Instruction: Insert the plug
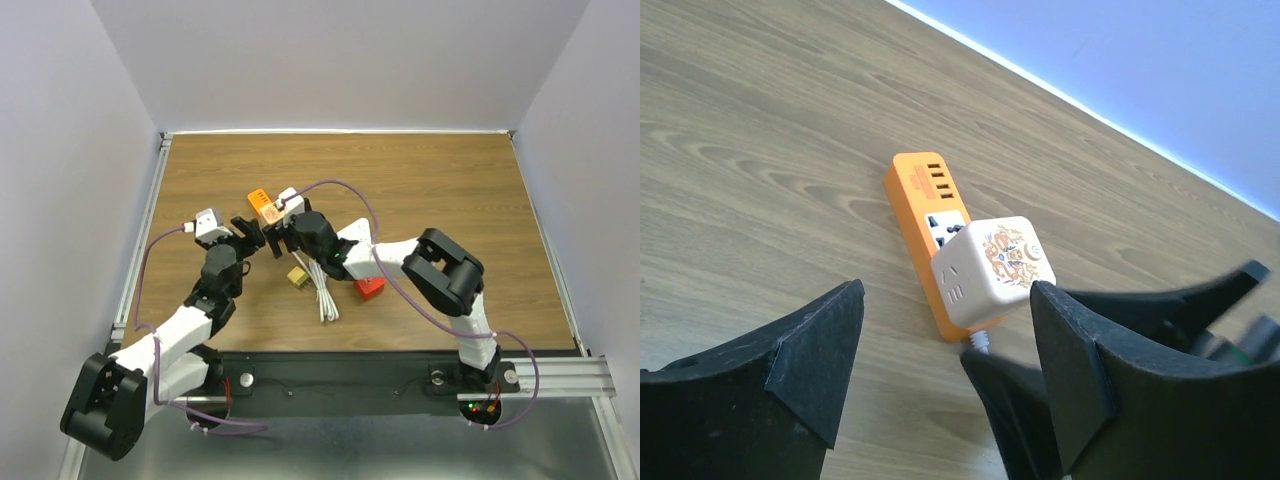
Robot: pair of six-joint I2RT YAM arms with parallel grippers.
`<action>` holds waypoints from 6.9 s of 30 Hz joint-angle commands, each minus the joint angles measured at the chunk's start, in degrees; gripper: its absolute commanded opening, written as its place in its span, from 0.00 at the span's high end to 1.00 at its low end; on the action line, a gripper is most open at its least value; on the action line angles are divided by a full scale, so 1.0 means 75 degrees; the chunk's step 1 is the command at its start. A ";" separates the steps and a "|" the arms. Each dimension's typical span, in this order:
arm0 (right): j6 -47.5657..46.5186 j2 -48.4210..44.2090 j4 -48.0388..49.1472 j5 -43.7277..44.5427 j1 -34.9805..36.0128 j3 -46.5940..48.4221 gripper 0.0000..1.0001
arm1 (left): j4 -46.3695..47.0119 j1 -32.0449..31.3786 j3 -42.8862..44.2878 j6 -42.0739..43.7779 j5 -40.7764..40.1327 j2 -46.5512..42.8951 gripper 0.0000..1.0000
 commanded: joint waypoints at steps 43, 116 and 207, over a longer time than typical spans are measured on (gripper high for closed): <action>0.2335 -0.9535 0.0161 0.2900 -0.1432 -0.8307 0.00 | 0.3121 -0.4657 0.2568 0.4052 0.5011 0.4884 0.15; 0.3565 -0.8340 0.7728 -0.9018 -0.3672 -0.7897 0.00 | 0.7135 -0.1962 0.0472 0.1815 0.9742 0.0326 1.00; 0.3119 -0.8785 0.8809 -0.8209 -0.2910 -0.8588 0.03 | 1.0652 -0.3579 0.1597 0.0818 0.9439 0.2189 1.00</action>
